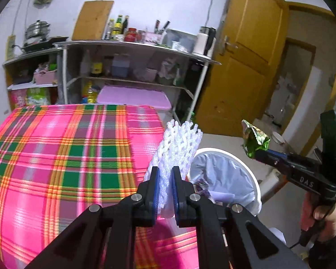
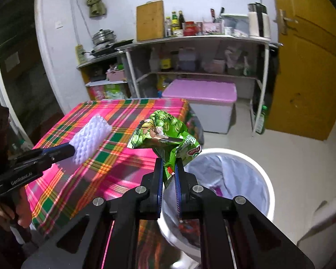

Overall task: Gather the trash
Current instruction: 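Carry the foam net and green wrapper over the bin, then open the left tool over the bin while the right tool releases the green wrapper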

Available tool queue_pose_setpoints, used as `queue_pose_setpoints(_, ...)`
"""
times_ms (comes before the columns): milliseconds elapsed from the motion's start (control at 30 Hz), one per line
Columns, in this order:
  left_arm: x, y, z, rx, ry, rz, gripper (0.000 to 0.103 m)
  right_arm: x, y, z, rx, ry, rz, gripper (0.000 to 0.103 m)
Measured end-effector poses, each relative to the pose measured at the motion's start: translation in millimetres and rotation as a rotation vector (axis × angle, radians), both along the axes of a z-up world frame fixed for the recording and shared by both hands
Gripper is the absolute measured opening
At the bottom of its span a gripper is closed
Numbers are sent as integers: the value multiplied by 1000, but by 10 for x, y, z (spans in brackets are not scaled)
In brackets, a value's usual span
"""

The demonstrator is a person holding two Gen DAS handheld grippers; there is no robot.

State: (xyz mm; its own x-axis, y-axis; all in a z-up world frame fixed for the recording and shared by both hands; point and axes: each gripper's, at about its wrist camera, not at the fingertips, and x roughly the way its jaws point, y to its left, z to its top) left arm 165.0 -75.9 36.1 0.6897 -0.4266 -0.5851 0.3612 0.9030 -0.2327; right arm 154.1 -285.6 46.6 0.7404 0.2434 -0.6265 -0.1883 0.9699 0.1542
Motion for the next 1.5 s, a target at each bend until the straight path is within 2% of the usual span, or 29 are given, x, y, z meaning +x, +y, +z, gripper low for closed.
queue_pose_setpoints(300, 172, -627, -125, 19, 31, -95, 11, -24, -421, -237, 29, 62, -60, 10)
queue_pose_setpoints(600, 342, -1017, -385, 33, 94, -153, 11, 16, -675, -471, 48, 121, -103, 10)
queue_pose_setpoints(800, 458, -1138, -555, 40, 139, -164, 12, 56, -712, -595, 42, 160, -106, 14)
queue_pose_setpoints(867, 501, -1164, -603, 43, 154, -169, 12, 59, -714, -631, 42, 169, -107, 24)
queue_pose_setpoints(933, 528, -1193, -666, 43, 175, -177, 13, 62, -729, -654, 44, 173, -111, 28)
queue_pose_setpoints(1067, 542, -1203, -732, 41, 190, -188, 17, 42, -731, -647, 54, 172, -115, 28)
queue_pose_setpoints(1200, 536, -1199, -732, 29, 191, -197, 28, -8, -736, -619, 62, 164, -114, 28)
queue_pose_setpoints(1500, 327, -1092, -534, 26, 132, -183, 28, -201, -674, -463, 71, 114, -118, 28)
